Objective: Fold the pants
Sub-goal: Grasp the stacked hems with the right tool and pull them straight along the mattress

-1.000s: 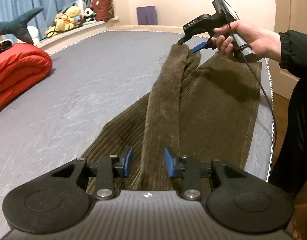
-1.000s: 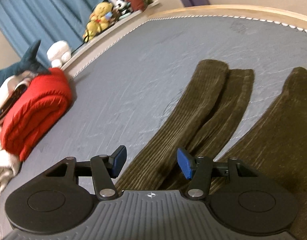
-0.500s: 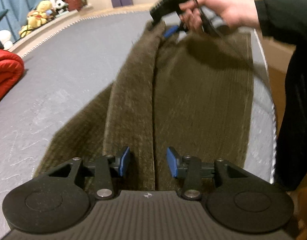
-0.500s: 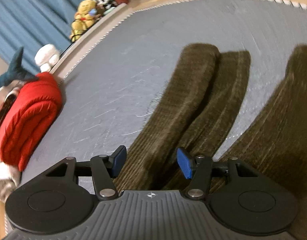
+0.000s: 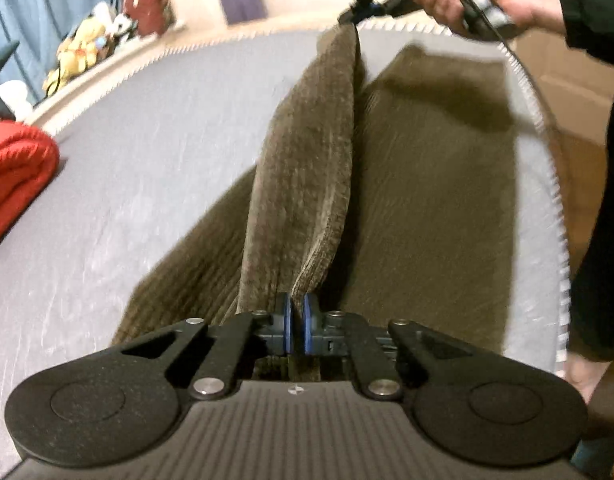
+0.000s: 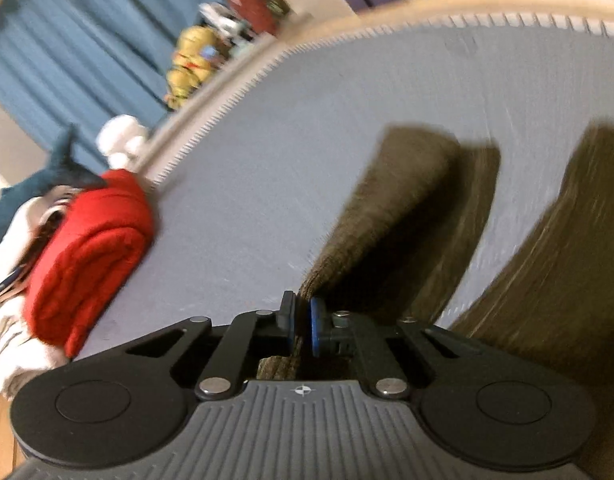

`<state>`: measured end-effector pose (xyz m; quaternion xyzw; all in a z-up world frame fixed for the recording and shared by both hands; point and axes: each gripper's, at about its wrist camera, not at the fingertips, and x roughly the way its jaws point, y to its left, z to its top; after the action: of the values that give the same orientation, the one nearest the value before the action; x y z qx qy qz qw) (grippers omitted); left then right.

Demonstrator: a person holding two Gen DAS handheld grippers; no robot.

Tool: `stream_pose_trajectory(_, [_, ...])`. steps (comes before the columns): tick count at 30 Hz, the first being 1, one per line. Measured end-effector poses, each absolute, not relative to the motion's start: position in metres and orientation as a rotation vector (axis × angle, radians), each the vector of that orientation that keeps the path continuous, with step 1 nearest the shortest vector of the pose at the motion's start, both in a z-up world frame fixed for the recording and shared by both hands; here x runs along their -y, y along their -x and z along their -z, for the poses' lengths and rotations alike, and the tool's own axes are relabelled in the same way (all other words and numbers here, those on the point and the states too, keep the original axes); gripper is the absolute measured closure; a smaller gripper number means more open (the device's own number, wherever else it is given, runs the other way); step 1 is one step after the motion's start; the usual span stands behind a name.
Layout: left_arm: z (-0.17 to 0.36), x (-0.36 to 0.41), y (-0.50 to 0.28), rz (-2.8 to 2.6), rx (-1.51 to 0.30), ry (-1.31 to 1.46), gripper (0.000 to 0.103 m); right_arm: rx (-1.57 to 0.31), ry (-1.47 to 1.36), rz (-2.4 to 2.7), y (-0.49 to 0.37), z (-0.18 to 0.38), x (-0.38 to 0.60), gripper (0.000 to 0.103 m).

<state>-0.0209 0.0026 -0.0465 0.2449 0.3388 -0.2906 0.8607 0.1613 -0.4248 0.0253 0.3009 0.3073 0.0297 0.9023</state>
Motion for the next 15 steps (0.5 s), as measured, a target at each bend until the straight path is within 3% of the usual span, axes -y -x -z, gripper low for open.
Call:
stream_pose_trajectory(6, [0.025,-0.015,0.066,0.842,-0.642,-0.521,0.097,-0.611,-0.494,-0.059,-0.067,-0.064,0.462,0.097])
stream_pose_trajectory(12, [0.063,0.014,0.100,0.963,-0.739,-0.705,0.097,-0.827,-0.467,-0.093,-0.008,-0.023,0.503,0.096])
stream_pose_trajectory(15, [0.066,0.020,0.099,0.957,-0.763,-0.718,0.091,-0.843,-0.514,-0.016,-0.003,-0.010,0.522,0.092])
